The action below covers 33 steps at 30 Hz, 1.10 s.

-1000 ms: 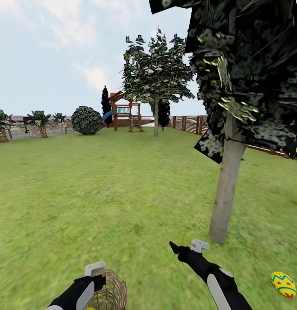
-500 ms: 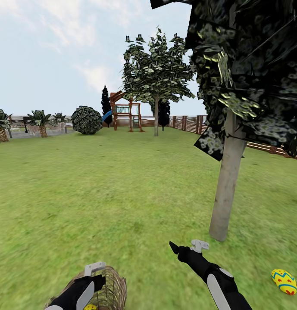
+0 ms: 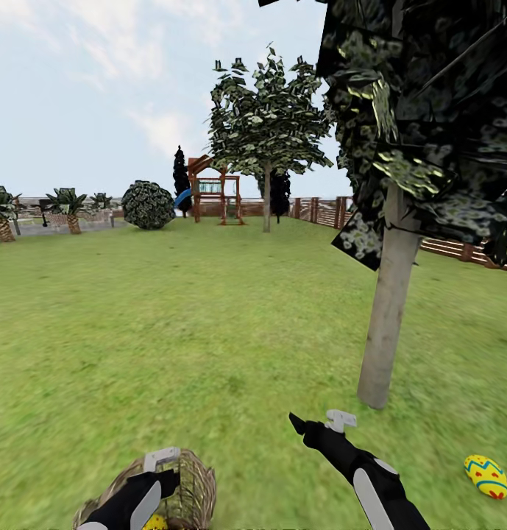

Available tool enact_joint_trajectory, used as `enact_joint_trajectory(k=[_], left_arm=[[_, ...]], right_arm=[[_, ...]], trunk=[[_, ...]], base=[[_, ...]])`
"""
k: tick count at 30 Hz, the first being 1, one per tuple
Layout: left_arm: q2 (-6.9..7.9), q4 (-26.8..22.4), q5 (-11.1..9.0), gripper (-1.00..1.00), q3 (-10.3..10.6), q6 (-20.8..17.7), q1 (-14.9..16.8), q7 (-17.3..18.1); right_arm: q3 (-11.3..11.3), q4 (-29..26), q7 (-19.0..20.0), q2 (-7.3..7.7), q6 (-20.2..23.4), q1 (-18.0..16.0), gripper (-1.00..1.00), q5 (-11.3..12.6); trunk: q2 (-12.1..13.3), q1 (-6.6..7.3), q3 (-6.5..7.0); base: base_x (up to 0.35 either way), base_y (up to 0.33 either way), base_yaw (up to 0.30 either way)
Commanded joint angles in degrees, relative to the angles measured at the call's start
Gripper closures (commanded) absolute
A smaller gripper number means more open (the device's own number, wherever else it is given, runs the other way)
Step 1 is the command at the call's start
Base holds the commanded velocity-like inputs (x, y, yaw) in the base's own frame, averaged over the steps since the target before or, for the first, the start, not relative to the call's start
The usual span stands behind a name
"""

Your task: Take the three Easter eggs out of the wicker basket on the lawn in the garden, then place them on the lawn next to a single tree (choose any tree) so that all three eggs are next to the same tree and none are left in the basket.

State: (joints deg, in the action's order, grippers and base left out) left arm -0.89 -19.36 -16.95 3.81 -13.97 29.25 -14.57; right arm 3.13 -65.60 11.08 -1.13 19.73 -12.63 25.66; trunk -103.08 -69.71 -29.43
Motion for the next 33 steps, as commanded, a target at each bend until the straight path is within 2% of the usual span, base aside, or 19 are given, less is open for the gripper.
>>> enact_joint_trajectory(k=[1,4,6,11,17,21,26,33], left_arm=[[0.03,-0.1,-0.5,-1.00,0.4,-0.3,0.0,-0.4],[0.02,-0.1,-0.5,-1.00,0.4,0.1,0.0,-1.0],[0.02,-0.1,-0.5,-1.00,0.4,1.1,0.0,-3.6],[0.01,-0.1,-0.6,-1.00,0.4,2.3,0.0,-6.5],[0.01,-0.1,-0.5,-1.00,0.4,2.3,0.0,-7.1],[0.04,-0.1,-0.4,-1.00,0.5,2.1,0.0,-5.6],[0.09,-0.1,-0.3,-1.00,0.5,1.7,0.0,-1.5],[0.07,-0.1,-0.3,-1.00,0.5,1.6,0.0,-0.6]], right_arm=[[-0.1,-0.1,0.0,-0.02,0.3,0.0,-1.00,0.4],[-0.1,-0.1,0.0,-0.02,0.3,0.0,-1.00,0.4],[-0.1,-0.1,0.0,-0.02,0.3,0.0,-1.00,0.4],[-0.1,-0.1,0.0,-0.02,0.3,0.0,-1.00,0.4],[-0.1,0.0,0.0,-0.02,0.3,0.0,-1.00,0.4],[-0.1,0.0,0.0,-0.02,0.3,0.0,-1.00,0.4],[-0.1,0.0,0.0,0.00,0.3,0.0,-1.00,0.4],[-0.1,0.0,0.0,0.00,0.3,0.0,-1.00,0.4]], trunk=[[-0.4,-0.22,-0.25],[-1.7,-0.88,-0.79],[-2.5,-1.32,-1.15],[-4.5,-2.42,-2.05],[-6.9,-3.74,-3.12],[-8.5,-4.61,-3.84],[-10.5,-5.71,-4.74],[-13.3,-7.25,-6.00]], base=[[0.000,0.000,0.000],[0.000,0.000,0.000],[0.000,0.000,0.000],[0.000,0.000,0.000],[0.000,0.000,0.000],[0.000,0.000,0.000],[0.000,0.000,0.000],[0.000,0.000,0.000]])
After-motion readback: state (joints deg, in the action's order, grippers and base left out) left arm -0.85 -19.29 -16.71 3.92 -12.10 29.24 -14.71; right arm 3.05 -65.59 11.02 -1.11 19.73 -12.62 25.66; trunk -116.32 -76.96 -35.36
